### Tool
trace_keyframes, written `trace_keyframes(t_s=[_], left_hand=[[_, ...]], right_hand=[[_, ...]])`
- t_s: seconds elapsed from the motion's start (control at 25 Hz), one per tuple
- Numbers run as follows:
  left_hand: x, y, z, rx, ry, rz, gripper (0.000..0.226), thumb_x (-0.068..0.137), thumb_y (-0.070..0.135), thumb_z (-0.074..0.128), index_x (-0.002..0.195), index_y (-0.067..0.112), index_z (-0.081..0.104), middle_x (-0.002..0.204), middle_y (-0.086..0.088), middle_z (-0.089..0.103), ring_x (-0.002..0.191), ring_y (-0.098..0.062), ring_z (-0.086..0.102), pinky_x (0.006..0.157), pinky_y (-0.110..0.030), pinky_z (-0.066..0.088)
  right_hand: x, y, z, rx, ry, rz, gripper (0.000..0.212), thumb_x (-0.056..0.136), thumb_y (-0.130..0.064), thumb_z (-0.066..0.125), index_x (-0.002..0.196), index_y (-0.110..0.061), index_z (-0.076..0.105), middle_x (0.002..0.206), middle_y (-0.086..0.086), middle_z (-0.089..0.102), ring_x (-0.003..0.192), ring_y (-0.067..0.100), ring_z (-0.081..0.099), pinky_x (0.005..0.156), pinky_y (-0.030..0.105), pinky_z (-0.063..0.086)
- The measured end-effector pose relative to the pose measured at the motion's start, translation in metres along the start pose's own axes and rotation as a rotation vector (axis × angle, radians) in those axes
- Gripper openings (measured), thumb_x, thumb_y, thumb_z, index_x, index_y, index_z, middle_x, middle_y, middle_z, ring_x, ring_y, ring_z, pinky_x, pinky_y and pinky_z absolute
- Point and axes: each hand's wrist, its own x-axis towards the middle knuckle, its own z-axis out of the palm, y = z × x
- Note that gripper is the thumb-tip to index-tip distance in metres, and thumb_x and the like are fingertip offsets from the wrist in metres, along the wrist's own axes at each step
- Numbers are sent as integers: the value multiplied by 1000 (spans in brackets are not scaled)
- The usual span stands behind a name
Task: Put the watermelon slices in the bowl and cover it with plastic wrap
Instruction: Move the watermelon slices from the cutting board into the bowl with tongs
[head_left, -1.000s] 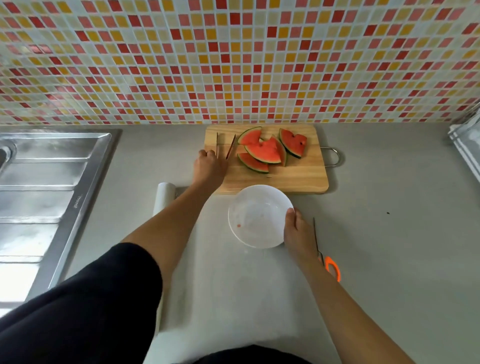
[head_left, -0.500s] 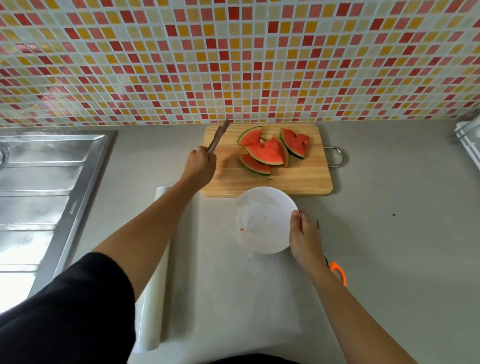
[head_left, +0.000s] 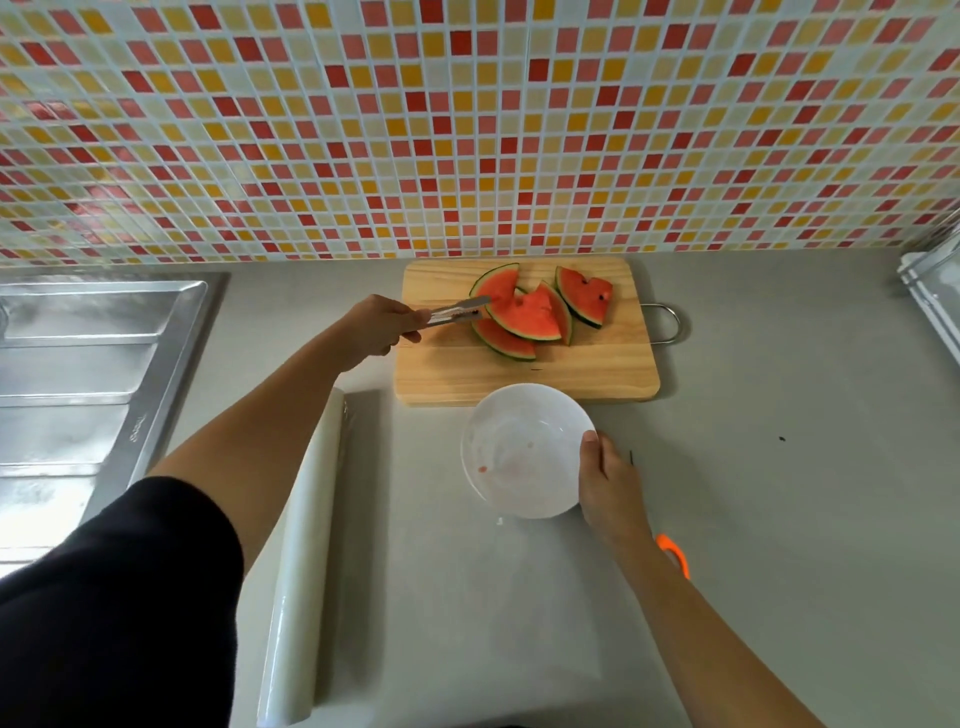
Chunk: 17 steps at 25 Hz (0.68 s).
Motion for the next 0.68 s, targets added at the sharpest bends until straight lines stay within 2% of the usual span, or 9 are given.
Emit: trace_keyframes(t_s=[0.08, 0.28, 0.4, 0.52, 0.68], left_hand=[[6, 5, 0, 1, -32, 8, 35, 91, 30, 59, 108, 0, 67, 77, -7, 61, 56, -13, 31, 49, -22, 28], [15, 14, 3, -29, -103, 43, 30, 90, 26, 61, 103, 0, 68, 76, -6, 61, 55, -12, 31, 47, -19, 28], [19, 15, 2, -103, -115, 45, 26, 88, 24, 63, 96, 0, 69, 74, -7, 63, 53, -11, 32, 43, -16, 29], [20, 10, -1, -115, -149, 4, 18, 88, 20, 63, 90, 4, 69, 75, -8, 62, 53, -11, 31, 41, -15, 28], [18, 5, 8, -164, -196, -44, 17, 88, 17, 63, 92, 1, 67, 70, -5, 63, 53, -9, 29, 42, -16, 26]], right_hand=[[0, 0, 1, 0, 12, -10, 33, 98, -34, 32, 98, -19, 60, 77, -11, 58, 72, 1, 53, 61, 17, 36], [0, 0, 1, 6, 12, -9, 31, 98, -33, 32, 93, -19, 59, 79, -5, 60, 73, 10, 54, 66, 27, 36], [-1, -1, 0, -10, 19, -16, 27, 98, -32, 32, 87, -24, 55, 74, -12, 57, 70, 0, 52, 59, 18, 35], [-2, -1, 0, -11, 22, -21, 27, 98, -31, 32, 87, -24, 55, 73, -13, 57, 70, 1, 53, 59, 14, 34], [-2, -2, 0, 0, 19, -25, 30, 98, -31, 31, 93, -21, 58, 77, -9, 58, 72, 7, 52, 61, 23, 36]])
